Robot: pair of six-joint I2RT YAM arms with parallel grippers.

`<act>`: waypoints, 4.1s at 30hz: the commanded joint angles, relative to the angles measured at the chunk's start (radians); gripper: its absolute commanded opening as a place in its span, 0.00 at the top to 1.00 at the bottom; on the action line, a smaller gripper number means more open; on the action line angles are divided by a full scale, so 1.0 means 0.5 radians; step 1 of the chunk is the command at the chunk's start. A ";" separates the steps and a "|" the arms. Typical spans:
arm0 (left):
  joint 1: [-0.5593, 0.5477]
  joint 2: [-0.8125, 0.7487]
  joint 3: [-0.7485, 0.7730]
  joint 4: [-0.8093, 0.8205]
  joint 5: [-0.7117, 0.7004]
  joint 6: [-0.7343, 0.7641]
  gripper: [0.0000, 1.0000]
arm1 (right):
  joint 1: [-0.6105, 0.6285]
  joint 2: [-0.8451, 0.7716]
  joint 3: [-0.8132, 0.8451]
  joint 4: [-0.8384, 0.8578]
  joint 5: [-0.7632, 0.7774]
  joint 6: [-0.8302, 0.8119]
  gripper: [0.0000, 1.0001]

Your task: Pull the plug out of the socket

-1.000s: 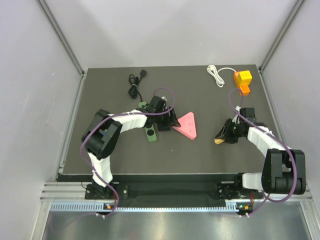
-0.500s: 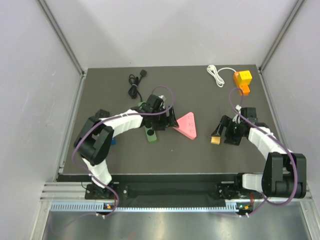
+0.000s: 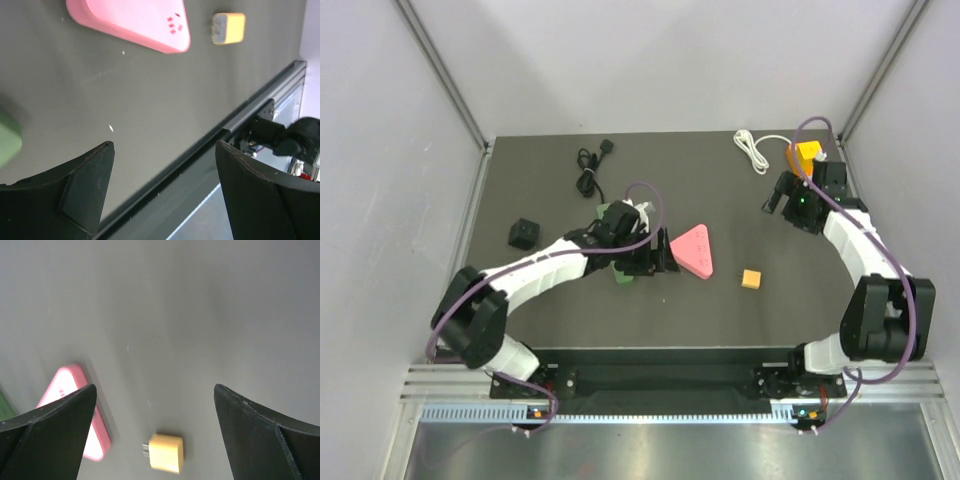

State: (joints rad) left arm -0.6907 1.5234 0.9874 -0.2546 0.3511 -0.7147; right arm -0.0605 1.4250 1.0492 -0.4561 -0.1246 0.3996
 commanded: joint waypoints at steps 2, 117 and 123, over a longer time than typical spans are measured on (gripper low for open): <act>-0.008 -0.453 -0.060 -0.266 -0.125 -0.022 0.14 | -0.042 0.214 0.294 0.102 0.331 0.149 0.00; 0.170 0.518 1.224 -0.546 -0.009 0.089 0.16 | 0.728 0.007 0.000 0.032 0.479 -0.054 0.00; 0.035 0.904 1.917 -0.969 -0.600 0.162 0.15 | 0.545 -0.325 -0.227 0.099 0.513 0.149 0.00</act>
State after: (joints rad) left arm -0.6304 1.9198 1.8076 -0.6174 0.2398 -0.6727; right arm 0.2676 1.3170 0.9718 -0.4362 0.0978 0.4046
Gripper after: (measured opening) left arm 0.844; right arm 0.996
